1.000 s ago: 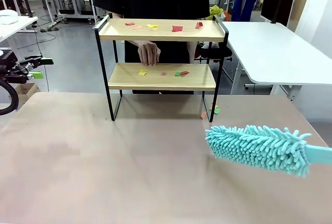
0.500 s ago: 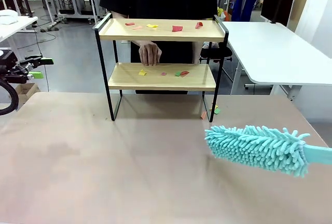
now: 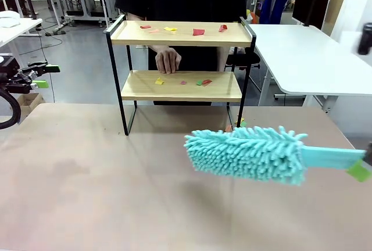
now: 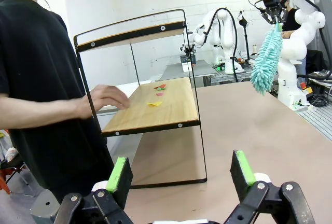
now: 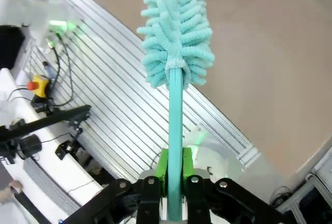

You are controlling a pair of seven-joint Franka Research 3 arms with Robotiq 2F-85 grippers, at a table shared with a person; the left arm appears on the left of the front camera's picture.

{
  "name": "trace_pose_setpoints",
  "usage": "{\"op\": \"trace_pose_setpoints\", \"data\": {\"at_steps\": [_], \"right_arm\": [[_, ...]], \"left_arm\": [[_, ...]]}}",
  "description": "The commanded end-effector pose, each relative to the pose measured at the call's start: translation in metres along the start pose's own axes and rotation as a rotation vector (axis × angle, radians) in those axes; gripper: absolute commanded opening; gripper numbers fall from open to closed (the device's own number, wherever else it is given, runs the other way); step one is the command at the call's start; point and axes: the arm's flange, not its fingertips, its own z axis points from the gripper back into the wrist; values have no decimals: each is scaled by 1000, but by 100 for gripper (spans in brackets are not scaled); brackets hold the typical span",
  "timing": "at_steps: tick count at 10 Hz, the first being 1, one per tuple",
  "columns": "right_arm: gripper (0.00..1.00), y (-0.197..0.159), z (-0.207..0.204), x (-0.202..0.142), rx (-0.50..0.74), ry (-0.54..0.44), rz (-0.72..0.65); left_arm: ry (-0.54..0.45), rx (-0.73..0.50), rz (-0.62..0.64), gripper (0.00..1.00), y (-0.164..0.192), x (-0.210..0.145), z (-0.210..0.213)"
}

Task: Clean the shelf.
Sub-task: Clean the specific section of the Shelf indicated by the human with the Duster.

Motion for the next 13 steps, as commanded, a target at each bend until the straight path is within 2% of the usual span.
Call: {"op": "trace_pose_setpoints", "data": {"at_steps": [1,3,7,8,9,10,13], "right_arm": [[13,18,-7,26,87,-39,2],[13,44,-26,51,135,-132,-57],[13,70,-60,78,134,-340,-231],[13,73,-66,84,154,-356,-239],[13,74,-69,88,160,-323,-267],[13,67,-55,78,138,-308,-211],[13,67,-55,78,138,-308,-211]], "left_arm": [[5,-6,-12,100,-1,2,0],[5,-6,-12,100,-1,2,0],[5,-6,-12,100,-1,2,0],[5,-6,-12,100,-1,2,0],[5,-6,-12,100,-1,2,0],[5,-6,-12,100,-1,2,0],[5,-6,-12,100,-1,2,0]]}}
